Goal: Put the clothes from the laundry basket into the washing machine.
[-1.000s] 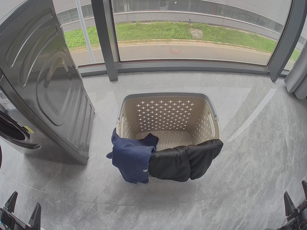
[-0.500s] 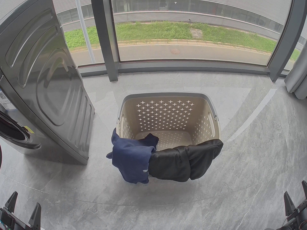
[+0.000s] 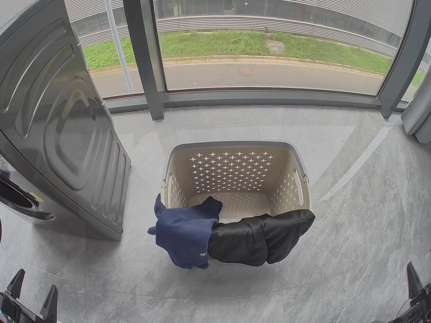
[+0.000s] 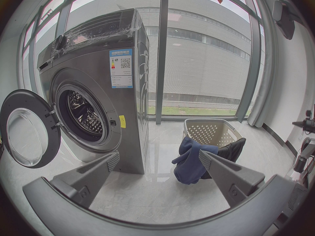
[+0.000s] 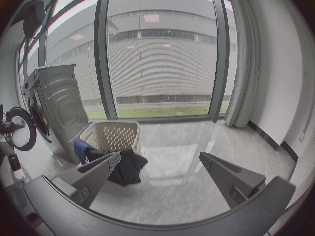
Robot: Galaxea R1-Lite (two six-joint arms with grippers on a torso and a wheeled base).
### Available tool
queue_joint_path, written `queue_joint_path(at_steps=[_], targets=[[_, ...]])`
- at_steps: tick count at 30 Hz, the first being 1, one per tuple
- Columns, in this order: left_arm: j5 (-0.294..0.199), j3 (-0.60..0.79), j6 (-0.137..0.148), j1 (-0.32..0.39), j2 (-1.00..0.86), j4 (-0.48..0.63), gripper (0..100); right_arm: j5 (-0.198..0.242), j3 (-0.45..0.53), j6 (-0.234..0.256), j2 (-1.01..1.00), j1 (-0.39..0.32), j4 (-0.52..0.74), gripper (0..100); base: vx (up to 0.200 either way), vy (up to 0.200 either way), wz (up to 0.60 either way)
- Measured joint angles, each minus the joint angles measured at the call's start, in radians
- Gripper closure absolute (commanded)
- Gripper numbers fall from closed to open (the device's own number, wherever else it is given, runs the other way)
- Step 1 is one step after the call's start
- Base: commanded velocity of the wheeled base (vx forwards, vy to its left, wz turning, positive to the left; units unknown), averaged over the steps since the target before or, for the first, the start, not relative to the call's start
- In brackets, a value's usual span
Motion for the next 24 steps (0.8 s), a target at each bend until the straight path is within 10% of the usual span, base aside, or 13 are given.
queue_joint_path(at_steps=[24], targets=[[0.0,0.0,0.0,0.0,0.0,0.0,0,0.017,-0.152,0.149,0.861,0.165,-0.388,0,-0.017,0.0,0.0]])
